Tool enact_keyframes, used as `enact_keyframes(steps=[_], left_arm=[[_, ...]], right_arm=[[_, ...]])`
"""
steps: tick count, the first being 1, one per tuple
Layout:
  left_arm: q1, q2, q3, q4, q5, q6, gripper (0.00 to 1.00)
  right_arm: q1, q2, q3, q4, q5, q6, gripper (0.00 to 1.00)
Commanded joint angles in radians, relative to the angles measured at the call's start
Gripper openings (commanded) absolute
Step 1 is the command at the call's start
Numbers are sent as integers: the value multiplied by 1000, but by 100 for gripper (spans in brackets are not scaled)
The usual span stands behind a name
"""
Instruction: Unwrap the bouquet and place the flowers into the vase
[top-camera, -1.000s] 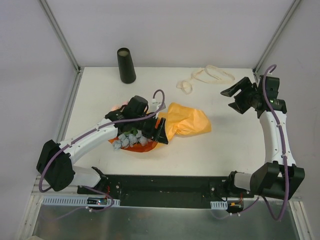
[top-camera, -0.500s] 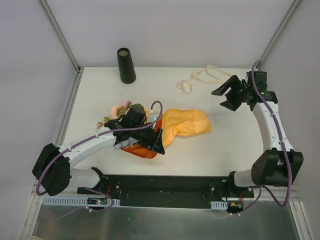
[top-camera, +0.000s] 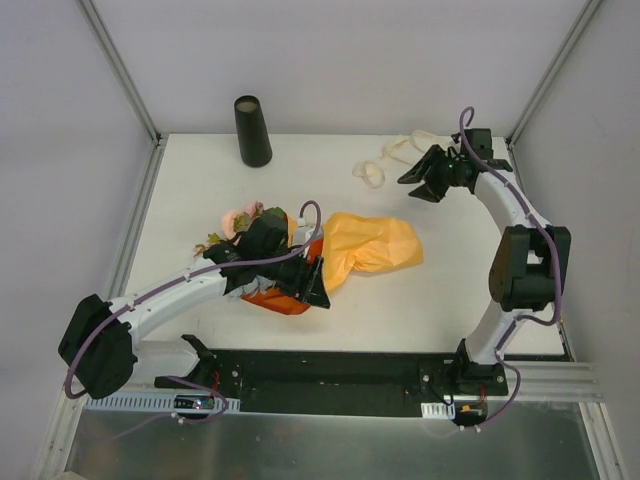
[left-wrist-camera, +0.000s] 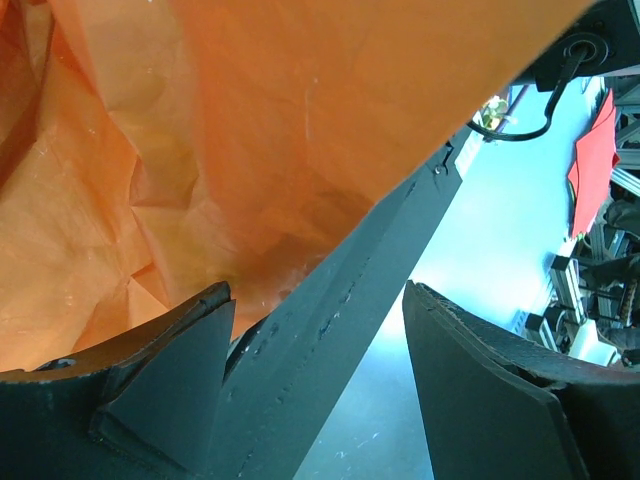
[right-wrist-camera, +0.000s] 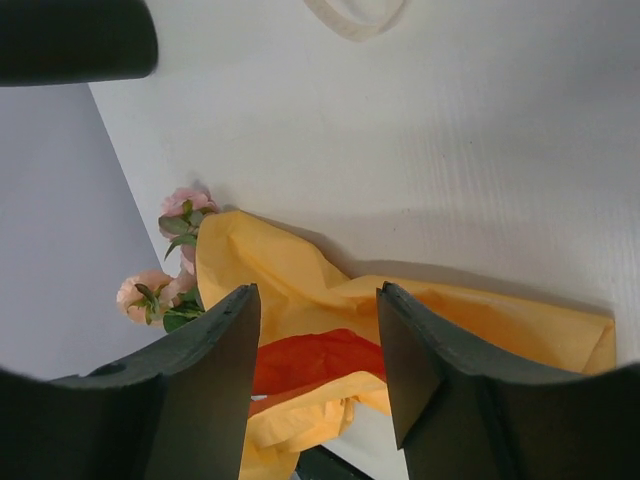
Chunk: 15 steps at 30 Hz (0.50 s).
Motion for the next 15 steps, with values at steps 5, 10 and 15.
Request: enact_keyframes(steps=[5,10,15], left_arm=[[-9,-53,-20,26,11,-11,71],[-9,-82,-15,20,-22,-14,71],[-7,-167,38,-67,-190,0,71]], right_arm=[[12,178,145,-52,-69,-56,50],[41,169,117,-182,-96,-144,48],[46,41,-13,-239,-98,-187,45]])
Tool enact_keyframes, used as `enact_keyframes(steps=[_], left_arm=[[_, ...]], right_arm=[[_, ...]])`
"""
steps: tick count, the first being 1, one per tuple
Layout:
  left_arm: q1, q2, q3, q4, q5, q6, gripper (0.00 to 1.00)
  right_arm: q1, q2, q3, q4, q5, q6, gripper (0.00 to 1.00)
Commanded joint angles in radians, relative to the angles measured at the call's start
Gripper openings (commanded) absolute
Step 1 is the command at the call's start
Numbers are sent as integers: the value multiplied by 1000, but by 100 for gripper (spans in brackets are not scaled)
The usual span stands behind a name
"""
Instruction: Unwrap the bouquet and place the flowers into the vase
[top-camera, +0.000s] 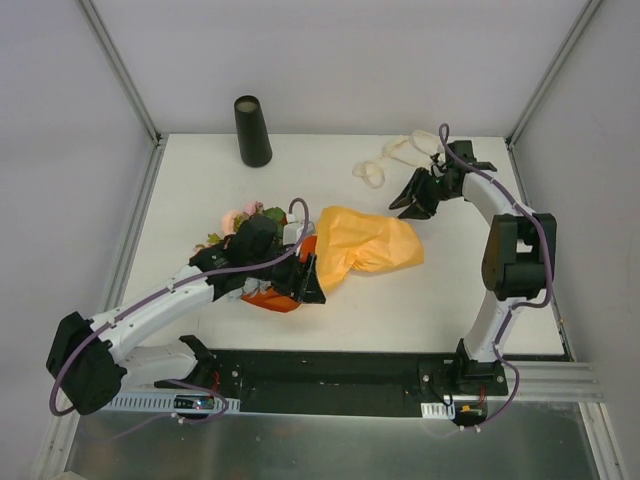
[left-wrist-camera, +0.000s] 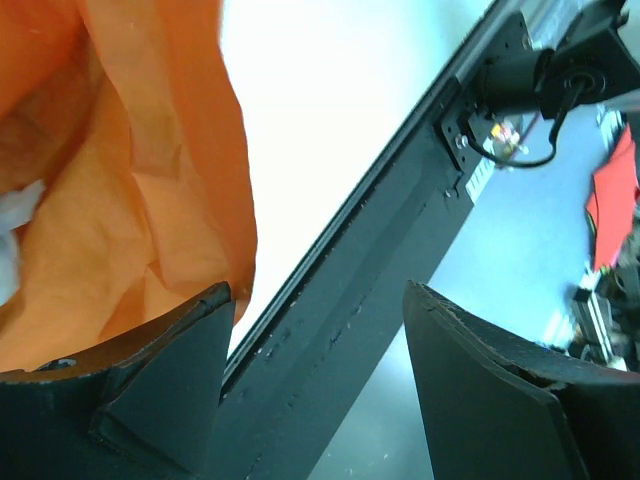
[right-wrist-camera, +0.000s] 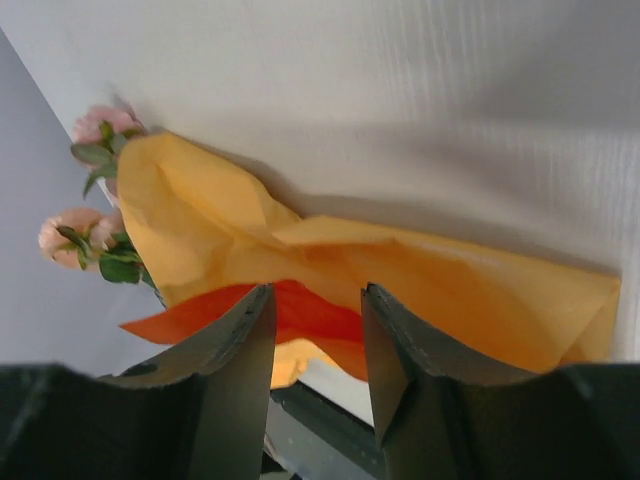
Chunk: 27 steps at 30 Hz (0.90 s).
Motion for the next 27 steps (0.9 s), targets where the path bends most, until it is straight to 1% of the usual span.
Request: enact_keyframes(steps=[1,4,7,10,12,16,20,24,27], left_arm=[[-7,-98,81,-89,-183,7,71],[-4,-112,193,-204,-321,7,71],[2,-109,288,-308,-498,-23,71],[25,-111,340,-355,-594,-54,71],[62,-97,371,-394,-645,-110,70],[177,-48,403,-416,-579,-141,69],[273,36,439,-419,-490,-120,69],[292,130,468,-419,-435,-137,68],[292,191,482,-399,-380,-144,68]], right_arm=[[9,-180,-109,-110,-33,-73,44],[9,-286,-185,-134,-40,-85,43],[9,-386,-262,-149,-36,-82,42],[9,-479,-331,-157,-24,-72,41],[9,-541,-374,-157,-16,-62,41],[9,-605,-431,-187,28,-55,41],[9,-654,-483,-175,24,-36,42],[9,-703,-460,-154,32,1,42],[9,-703,-416,-170,59,5,42]])
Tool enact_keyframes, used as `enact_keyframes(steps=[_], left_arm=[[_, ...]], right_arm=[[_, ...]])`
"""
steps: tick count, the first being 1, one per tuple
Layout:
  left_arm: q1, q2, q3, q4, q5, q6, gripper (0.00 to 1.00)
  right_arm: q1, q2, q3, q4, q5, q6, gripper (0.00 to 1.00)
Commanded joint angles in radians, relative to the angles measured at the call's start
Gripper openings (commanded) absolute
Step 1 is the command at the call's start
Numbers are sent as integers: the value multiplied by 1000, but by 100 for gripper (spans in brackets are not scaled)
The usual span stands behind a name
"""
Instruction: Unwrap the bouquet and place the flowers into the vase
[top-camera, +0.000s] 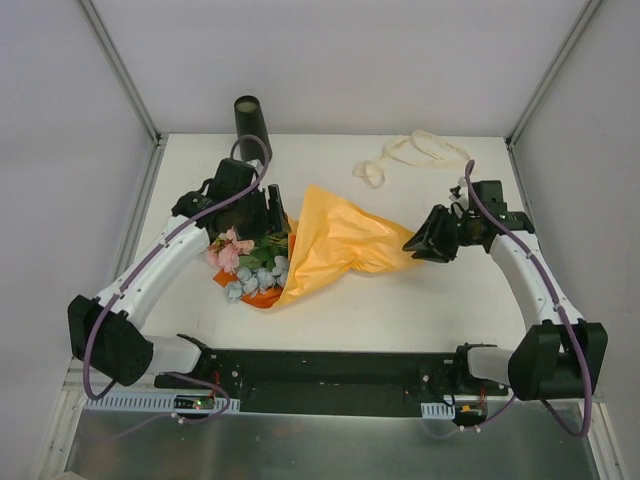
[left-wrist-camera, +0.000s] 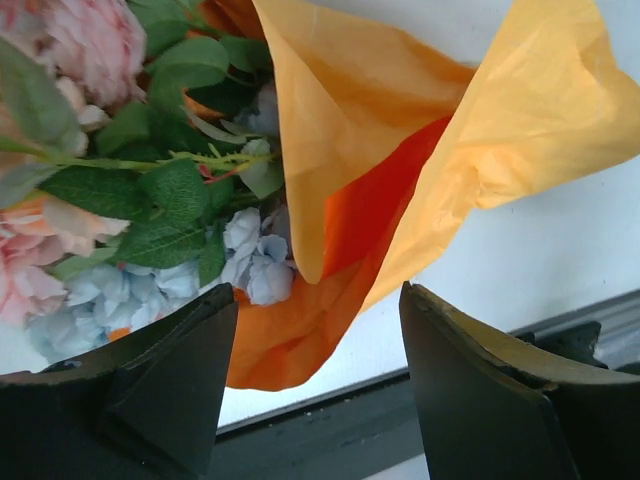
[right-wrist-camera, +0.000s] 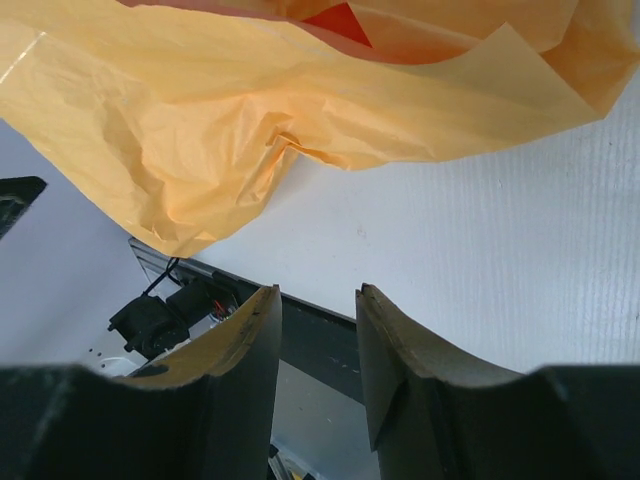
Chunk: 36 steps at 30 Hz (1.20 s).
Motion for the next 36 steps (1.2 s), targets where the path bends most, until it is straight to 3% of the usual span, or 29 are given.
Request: enact_keyframes(steps=[1,12,17,19,23,26,29,36], left_arm=[[1,71,56,20,131,-22,68],[-1,330,249,158,381,62,71],[-11,429,262,166,408,123,65],[-24,429,263,174,433,133,53],[-69,365,245,181,453,139,17],[-123,291,199,189,487,143,7],[-192,214,135,192,505,162,8],[-297,33,-109,266,524,140,29]], right_arm=[[-2,-48,81,-1,35,36,43],[1,-95,121,27,55,82,44],[1,-117,161,16,68,88,45],[1,-123,177,16,73,91,45],[1,-129,193,29,98,105,45],[1,-130,209,32,113,134,46],[1,-150,210,74,110,159,48],[1,-101,210,133,190,154,50]])
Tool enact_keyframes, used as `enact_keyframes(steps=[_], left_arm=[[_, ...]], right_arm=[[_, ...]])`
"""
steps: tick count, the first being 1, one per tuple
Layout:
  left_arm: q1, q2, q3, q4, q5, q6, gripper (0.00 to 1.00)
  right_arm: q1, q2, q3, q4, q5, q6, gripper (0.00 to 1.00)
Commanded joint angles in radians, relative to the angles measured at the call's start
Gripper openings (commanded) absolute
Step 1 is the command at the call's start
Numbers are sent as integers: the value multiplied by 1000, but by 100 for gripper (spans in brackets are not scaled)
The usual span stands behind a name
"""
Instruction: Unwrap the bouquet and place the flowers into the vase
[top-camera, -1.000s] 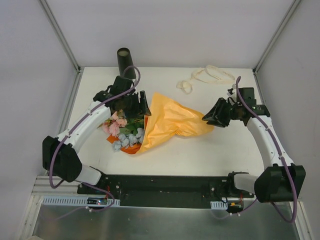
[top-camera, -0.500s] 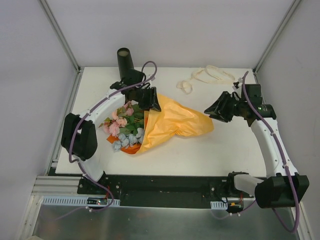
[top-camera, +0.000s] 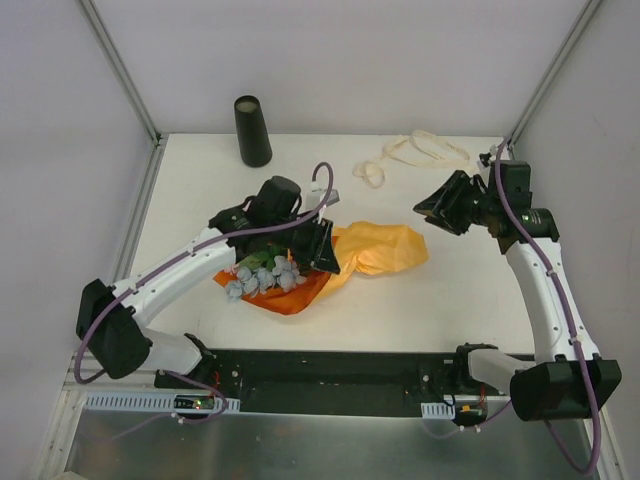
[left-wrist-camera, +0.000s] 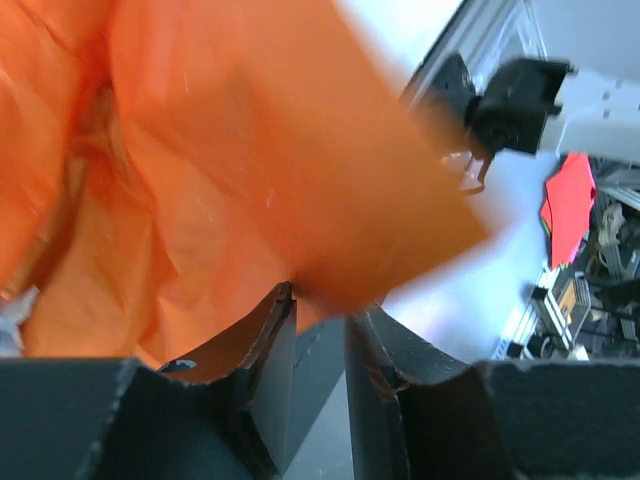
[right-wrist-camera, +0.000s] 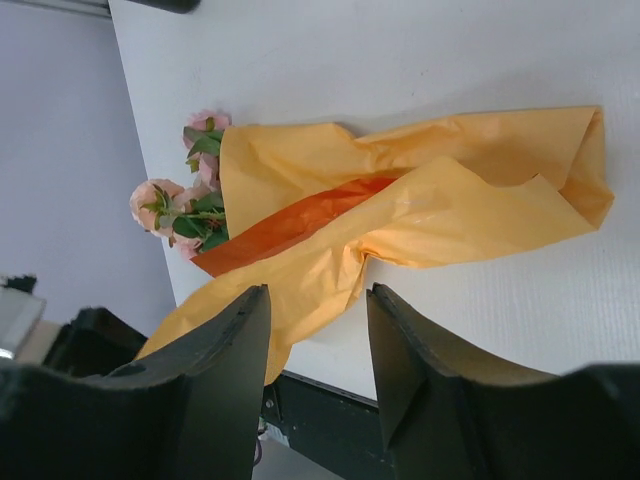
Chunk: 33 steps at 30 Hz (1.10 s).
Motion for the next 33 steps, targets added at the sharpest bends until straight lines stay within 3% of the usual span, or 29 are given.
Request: enact_keyframes(steps=[1,6,10,17,23,28,33], left_arm=[[-34,-106,-154,61,38,-9,31],[-50,-190,-297,101,29,-36,42],[-50,-213,-350,121,18,-43,47],[-50,-212,-386,159,34,-59,50],[-51,-282,-436,161,8,-72,51],[-51,-342,-438,148,-60,-81,52],[-47,-391,-331,17,-357,-96,56]], right_arm=[[1,33,25,79,55,19,50],[1,159,10,129,8,20,51],[1,280,93,119,24,-16,52],[1,487,223,188,-71,-32,53],[33,643,255,116,-158,-78,45],[81,635,228,31,-195,-131,40],[92,472,76,6,-183,-139,38]])
